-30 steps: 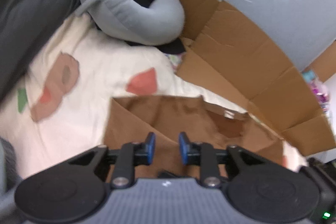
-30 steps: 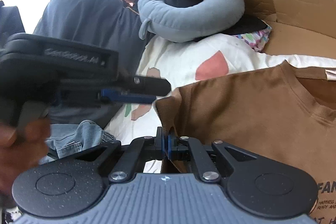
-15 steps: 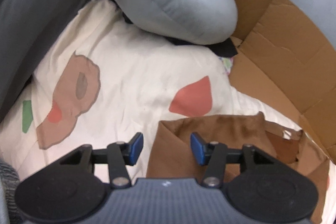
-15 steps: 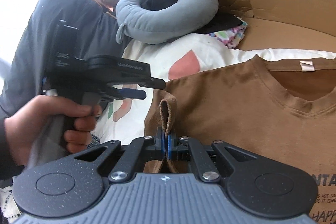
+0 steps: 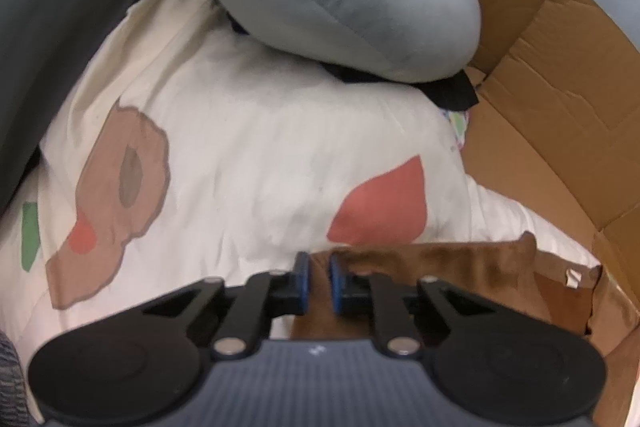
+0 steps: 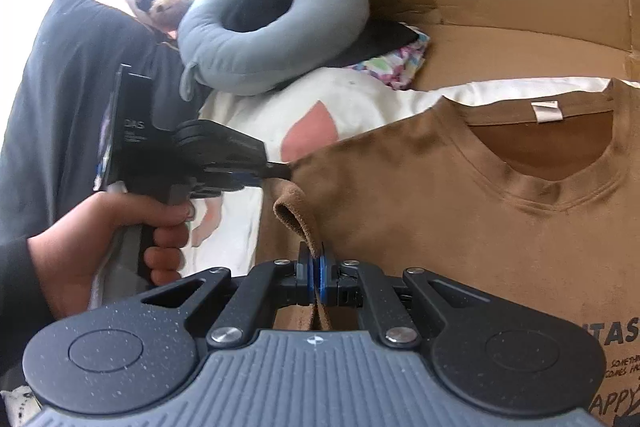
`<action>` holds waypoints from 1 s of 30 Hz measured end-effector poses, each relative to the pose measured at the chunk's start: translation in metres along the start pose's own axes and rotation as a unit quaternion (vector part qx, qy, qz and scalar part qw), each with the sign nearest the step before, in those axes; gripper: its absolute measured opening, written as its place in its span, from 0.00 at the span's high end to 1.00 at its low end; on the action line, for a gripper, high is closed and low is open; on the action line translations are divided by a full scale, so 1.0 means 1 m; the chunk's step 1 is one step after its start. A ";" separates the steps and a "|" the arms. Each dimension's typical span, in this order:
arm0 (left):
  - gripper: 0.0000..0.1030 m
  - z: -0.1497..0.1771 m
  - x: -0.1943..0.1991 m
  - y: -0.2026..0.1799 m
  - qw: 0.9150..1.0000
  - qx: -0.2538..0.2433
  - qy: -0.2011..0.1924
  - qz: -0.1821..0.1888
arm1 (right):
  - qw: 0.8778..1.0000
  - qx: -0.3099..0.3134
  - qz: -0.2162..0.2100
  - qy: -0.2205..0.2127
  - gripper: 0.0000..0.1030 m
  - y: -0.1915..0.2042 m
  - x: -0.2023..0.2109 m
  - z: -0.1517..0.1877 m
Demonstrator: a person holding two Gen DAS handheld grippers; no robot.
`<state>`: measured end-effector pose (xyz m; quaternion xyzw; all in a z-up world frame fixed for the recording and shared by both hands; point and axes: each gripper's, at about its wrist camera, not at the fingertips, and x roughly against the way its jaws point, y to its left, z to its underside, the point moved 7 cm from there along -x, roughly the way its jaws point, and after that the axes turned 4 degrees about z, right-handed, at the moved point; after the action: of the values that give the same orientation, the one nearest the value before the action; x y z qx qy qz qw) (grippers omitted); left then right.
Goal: Fold clothes
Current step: 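Grasp the sleeve hem with the right gripper while the left gripper opens, then hold the sleeve hem with the right gripper and lift it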
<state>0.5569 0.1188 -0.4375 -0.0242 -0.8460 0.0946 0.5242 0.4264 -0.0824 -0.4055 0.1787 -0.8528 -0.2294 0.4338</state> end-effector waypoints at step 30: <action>0.72 0.010 0.024 -0.005 0.999 -0.025 -0.012 0.038 | 0.995 -0.071 0.056 0.041 0.99 -0.059 -0.034 0.017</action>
<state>0.5378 0.1159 -0.4194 -0.0686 -0.8529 0.0938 0.5091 0.4377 -0.1102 -0.4686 0.1085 -0.8243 -0.2571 0.4925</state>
